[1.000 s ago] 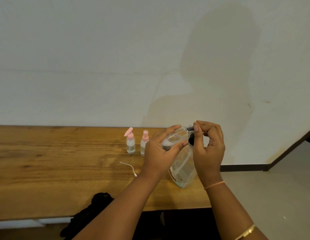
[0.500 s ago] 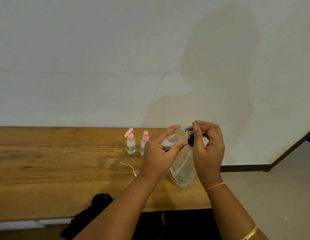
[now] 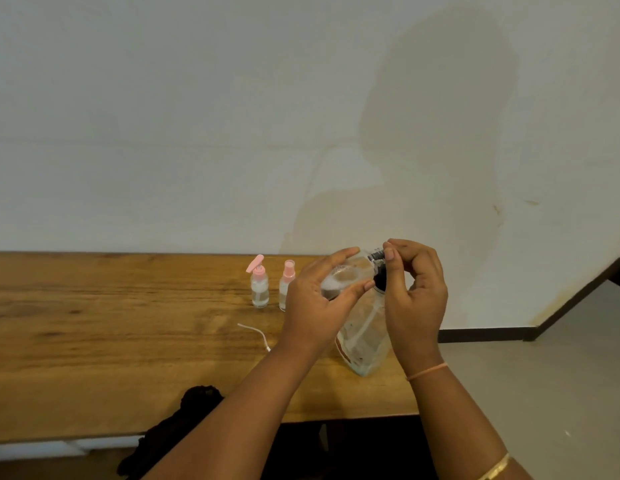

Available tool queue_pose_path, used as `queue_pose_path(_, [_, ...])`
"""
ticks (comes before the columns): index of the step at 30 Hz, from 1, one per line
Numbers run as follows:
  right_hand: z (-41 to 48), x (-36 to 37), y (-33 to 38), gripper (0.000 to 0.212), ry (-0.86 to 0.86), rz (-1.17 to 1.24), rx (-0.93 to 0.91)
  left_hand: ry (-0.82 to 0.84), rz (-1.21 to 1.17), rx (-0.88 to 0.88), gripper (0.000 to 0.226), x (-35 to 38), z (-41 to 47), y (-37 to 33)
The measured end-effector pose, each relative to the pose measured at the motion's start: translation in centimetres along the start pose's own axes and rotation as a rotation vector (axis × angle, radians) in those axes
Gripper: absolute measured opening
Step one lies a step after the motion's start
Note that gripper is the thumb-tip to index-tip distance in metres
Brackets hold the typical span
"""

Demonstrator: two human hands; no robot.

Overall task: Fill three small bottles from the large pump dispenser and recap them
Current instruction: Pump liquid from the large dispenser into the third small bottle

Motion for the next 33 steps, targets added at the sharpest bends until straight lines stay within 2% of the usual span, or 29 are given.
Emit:
queue_pose_path(6, [-0.4,-0.2,-0.8,0.017,0.009,-0.055,-0.027,-0.005,0.010,-0.024,0.044,0.3,-0.5,0.9])
queue_pose_path(13, [0.1,-0.3,0.4,0.027,-0.038,0.021,0.008,0.013,-0.010,0.013,0.043,0.3,-0.1,0.1])
queue_pose_path(21, [-0.3,-0.3,-1.3,0.011,0.018,-0.060,-0.043,0.041,0.036,-0.034,0.042,0.2,-0.2,1.0])
queue_pose_path(27, [-0.2,-0.2,-0.1,0.020,-0.001,-0.009,0.007,0.022,0.056,-0.012,0.042,0.0,-0.2,0.4])
queue_pose_path(33, [0.1,-0.2,0.3,0.021,0.000,-0.014,-0.021,0.028,0.066,0.023,0.043,-0.3,0.0,0.1])
Point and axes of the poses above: each hand's wrist, its own z-axis towards the middle knuckle, its own x-axis out of the palm, y = z × x, the point moved 3 cm from there along z, towards the middle knuckle, and after that the axes turned 4 degrees about y, right-handed, at the moved point
